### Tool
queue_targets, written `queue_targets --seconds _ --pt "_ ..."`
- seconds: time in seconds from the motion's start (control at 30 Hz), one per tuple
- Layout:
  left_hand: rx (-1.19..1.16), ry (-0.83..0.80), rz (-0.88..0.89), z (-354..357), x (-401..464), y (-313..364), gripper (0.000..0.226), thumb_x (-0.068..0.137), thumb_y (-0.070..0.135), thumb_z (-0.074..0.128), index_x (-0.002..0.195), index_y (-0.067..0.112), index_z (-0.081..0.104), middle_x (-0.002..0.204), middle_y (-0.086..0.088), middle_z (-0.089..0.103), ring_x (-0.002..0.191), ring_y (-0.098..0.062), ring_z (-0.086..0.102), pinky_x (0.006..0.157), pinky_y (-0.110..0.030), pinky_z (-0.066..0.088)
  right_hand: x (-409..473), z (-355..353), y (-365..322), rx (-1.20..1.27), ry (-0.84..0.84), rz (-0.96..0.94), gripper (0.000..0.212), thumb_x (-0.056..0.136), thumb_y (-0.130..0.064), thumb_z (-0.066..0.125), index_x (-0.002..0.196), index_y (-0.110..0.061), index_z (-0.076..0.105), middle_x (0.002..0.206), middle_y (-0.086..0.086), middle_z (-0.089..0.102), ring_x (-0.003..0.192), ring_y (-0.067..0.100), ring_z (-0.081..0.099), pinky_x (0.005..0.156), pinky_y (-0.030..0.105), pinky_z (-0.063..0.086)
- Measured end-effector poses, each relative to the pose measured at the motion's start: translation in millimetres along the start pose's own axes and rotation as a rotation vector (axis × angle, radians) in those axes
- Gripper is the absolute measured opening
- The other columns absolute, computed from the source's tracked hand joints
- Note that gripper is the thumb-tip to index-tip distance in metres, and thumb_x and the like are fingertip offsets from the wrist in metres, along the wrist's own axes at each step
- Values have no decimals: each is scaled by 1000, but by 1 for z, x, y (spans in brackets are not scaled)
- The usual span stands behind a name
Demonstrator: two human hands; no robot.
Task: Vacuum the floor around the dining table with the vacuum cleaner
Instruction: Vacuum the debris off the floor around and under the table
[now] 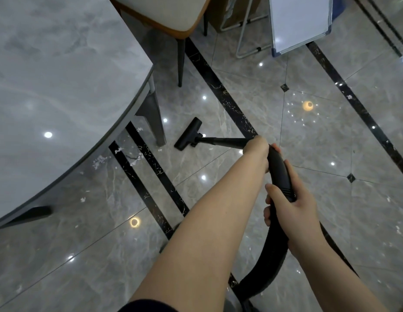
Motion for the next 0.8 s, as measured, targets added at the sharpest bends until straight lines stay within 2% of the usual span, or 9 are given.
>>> queue_targets --seconds 0.03,0.1,0.2,0.3,0.37,0.47,0.57,0.73,0.8 --pt "-20 -6 -21 1 3 -4 19 83 31 56 96 16 57 58 -2 48 30 -14 40 42 -14 36 -2 -2 1 -6 9 5 69 96 -6 61 142 -56 48 65 7 57 47 20 53 48 32 47" --pt "-1 39 -34 3 14 -12 40 77 30 56 113 15 64 65 -4 56 37 -16 45 47 -20 36 -7 -8 3 -12 31 16 68 96 -5 61 141 -54 50 62 5 57 46 20 52 46 30 46" --pt "41 88 -26 0 16 -25 48 76 33 57 117 8 62 75 -8 63 44 -15 47 61 -22 42 -17 -12 5 -22 57 26 70 95 -3 62 142 -52 49 60 5 56 44 20 51 44 31 45" --pt "47 70 1 -7 11 -16 30 84 32 55 100 7 60 65 -6 56 36 -15 44 54 -17 40 -19 -4 3 -36 47 13 71 95 -3 62 145 -51 48 58 3 56 44 20 51 46 31 46" --pt "28 21 -5 -11 5 -2 15 82 31 53 93 21 54 61 -2 50 40 -16 44 53 -19 38 -16 6 -1 -39 19 -3 70 95 -3 61 145 -51 48 59 2 56 45 20 52 48 32 47" --pt "63 -28 39 -20 -3 22 17 86 34 49 92 18 48 66 1 45 55 -13 50 59 -22 40 -9 24 -8 -47 -35 -40 70 96 -3 59 137 -59 50 59 2 56 45 20 53 46 32 48" --pt "5 -90 6 -27 -11 38 26 93 31 48 79 9 43 55 0 42 27 -13 39 42 -14 40 -6 39 -13 -82 -54 -81 74 95 -2 59 120 -71 49 64 6 58 46 21 55 47 33 50" --pt "-15 -98 -40 -35 -12 21 17 91 24 47 83 10 42 57 0 41 23 -13 39 39 -15 40 -16 32 -4 -95 -25 -61 71 95 -3 58 142 -55 47 67 8 58 46 19 56 47 32 50" --pt "-19 -80 -66 -37 -12 8 16 86 24 51 82 11 43 58 1 44 30 -14 42 41 -16 36 -23 22 1 -93 -17 -37 71 95 -3 59 138 -59 48 67 8 58 45 18 56 46 31 49"
Point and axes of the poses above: each hand's wrist, its own x-axis towards the middle knuckle, its own z-axis out of the palm, y = z × x, the point moved 3 cm from there along x, towards the middle knuckle
